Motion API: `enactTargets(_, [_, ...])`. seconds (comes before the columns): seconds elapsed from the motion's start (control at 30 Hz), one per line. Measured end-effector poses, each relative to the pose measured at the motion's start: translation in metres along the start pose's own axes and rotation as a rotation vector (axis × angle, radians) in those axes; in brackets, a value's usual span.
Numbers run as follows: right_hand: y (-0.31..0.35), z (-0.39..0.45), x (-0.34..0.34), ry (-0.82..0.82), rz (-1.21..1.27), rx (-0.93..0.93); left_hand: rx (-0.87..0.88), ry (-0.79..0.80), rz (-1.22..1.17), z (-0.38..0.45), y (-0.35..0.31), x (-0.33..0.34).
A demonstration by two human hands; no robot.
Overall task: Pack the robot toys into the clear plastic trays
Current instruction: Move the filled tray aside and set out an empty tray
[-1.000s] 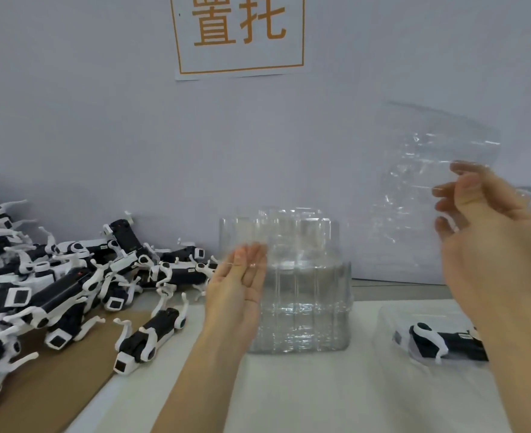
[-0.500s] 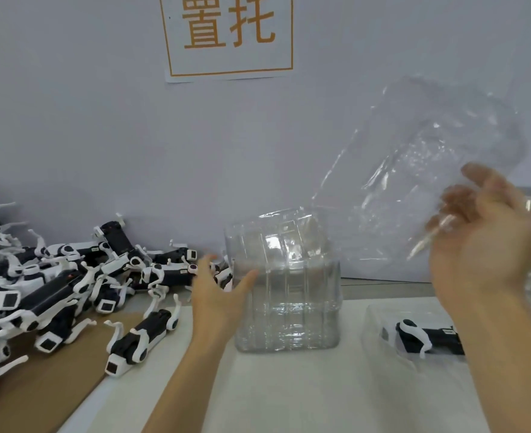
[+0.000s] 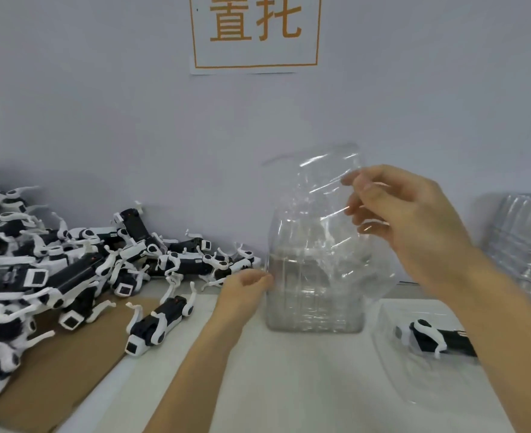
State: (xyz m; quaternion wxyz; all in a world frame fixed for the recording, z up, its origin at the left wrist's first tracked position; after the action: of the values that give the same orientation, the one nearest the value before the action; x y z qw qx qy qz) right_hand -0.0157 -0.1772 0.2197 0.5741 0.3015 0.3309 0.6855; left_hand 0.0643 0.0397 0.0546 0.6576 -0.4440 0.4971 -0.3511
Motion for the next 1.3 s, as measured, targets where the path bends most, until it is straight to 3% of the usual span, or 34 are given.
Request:
enactTargets(0.1, [0.006,-0.01,0.024,0.2,-0.137,-0.019,0.006,-0.294,0.197,0.002,0.002,-0.054])
enactTargets(0.17, [-0.007,-0.022,0.041,0.363,-0.249,0.057,-0.061,-0.46,0.495,-0.001,0.01,-0.088])
enactTargets(0.23, [-0.031,-0.037,0.055,0.519,-0.4,0.184,-0.252,-0.486,0.705,-0.006,0.027,-0.114])
enactTargets(0.3, [-0.059,-0.05,0.065,0.59,-0.481,0.299,-0.373,-0.427,0.714,-0.013,0.037,-0.124])
enactTargets(0.37, [-0.082,-0.056,0.07,0.573,-0.509,0.361,-0.337,-0.462,0.68,-0.017,0.032,-0.128])
enactTargets(0.43, [-0.093,-0.052,0.068,0.492,-0.507,0.362,-0.181,-0.522,0.616,-0.021,0.009,-0.127])
enactTargets(0.5, [-0.093,-0.044,0.061,0.365,-0.44,0.322,-0.068,-0.431,0.336,-0.025,-0.017,-0.117])
enactTargets(0.57, [-0.086,-0.034,0.051,0.208,-0.308,0.262,-0.073,-0.31,0.112,-0.035,-0.042,-0.101])
enactTargets(0.77, [-0.068,-0.028,0.031,-0.099,0.066,0.177,0.179,-0.039,0.053,-0.068,-0.098,-0.049])
enactTargets(0.93, [-0.068,-0.027,0.024,-0.125,0.171,0.225,0.274,0.035,-0.056,-0.076,-0.102,-0.035])
enactTargets(1.3, [-0.088,-0.023,0.017,-0.075,0.357,0.406,0.276,0.38,-0.294,-0.074,-0.088,-0.024])
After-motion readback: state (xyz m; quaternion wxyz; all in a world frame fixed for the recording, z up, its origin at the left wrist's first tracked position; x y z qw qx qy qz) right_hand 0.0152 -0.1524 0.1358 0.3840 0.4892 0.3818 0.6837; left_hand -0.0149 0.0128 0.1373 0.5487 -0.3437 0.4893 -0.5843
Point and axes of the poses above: each hand's wrist, its own z-axis towards the middle knuckle, its own x-axis out of the palm, y = z × x, the point moved 6 cm from there along z, towards the middle knuckle, and after that the axes turned 13 degrees about z, right-handed, at the moved point
